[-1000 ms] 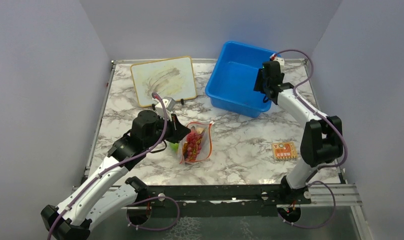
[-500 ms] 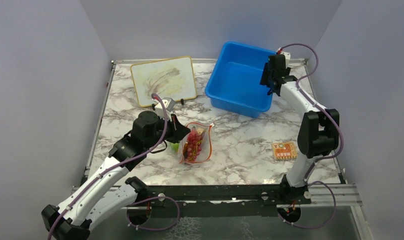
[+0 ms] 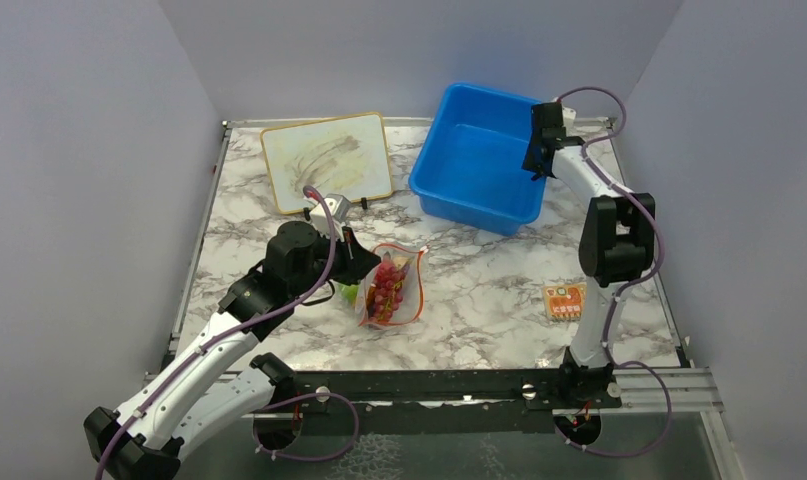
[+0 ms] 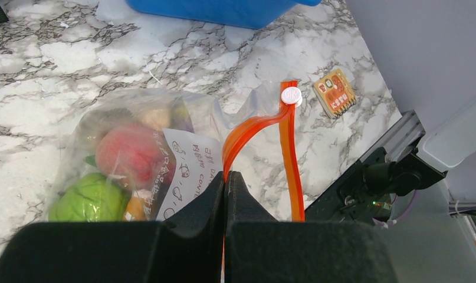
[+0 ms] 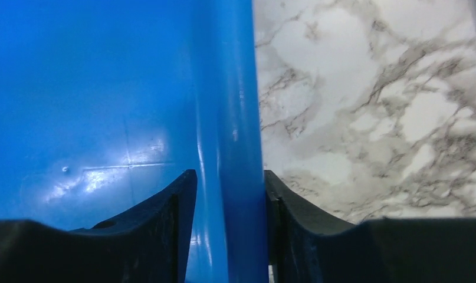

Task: Place the food in the zip-top bag and seal the zipper
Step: Move the bin to the center of the board.

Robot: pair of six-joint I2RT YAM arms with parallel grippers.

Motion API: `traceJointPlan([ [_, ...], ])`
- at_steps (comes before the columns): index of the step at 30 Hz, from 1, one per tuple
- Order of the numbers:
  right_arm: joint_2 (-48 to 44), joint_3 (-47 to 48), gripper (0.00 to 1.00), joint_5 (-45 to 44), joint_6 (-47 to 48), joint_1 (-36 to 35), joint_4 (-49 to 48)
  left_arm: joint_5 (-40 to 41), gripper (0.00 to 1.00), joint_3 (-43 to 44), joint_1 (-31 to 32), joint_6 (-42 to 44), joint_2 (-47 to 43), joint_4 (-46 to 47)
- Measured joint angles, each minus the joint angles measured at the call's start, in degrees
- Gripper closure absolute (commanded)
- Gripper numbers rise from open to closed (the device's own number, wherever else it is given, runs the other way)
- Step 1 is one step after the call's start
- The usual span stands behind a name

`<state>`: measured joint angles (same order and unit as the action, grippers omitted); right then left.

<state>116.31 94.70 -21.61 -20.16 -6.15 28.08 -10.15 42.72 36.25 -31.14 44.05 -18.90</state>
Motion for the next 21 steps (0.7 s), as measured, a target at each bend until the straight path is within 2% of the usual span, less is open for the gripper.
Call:
traceJointPlan([
  [4, 2.0, 2.6, 0.98, -0.1, -7.1, 0.5, 5.0, 0.4, 1.00, 0.0, 0.0, -0.2, 0.0, 0.1],
  [7, 1.0, 2.9, 0.99, 1.1, -13.0, 0.5, 8.9, 0.6, 1.00, 0.0, 0.0, -0.6, 0.0, 0.4],
  [12, -2.9, 0.0, 0.99, 0.8, -31.8, -1.3, 16.3, 0.6, 1.00, -0.5, 0.0, -1.8, 0.0, 1.6],
  [15, -7.4, -6.0, 0.99, 0.0, -44.5, -1.2, 16.9, 0.6, 1.00, -0.8, 0.0, -2.5, 0.1, 2.2],
  [19, -14.4, -19.2, 0.99, -2.1, -64.6, -1.0, 13.9, 0.5, 1.00, -0.9, 0.0, -3.0, 0.3, 2.8],
  [21, -17.8, -21.8, 0.99, -3.8, -70.3, -1.6, 13.9, 0.5, 1.00, -0.9, 0.0, -3.1, 0.3, 3.0],
])
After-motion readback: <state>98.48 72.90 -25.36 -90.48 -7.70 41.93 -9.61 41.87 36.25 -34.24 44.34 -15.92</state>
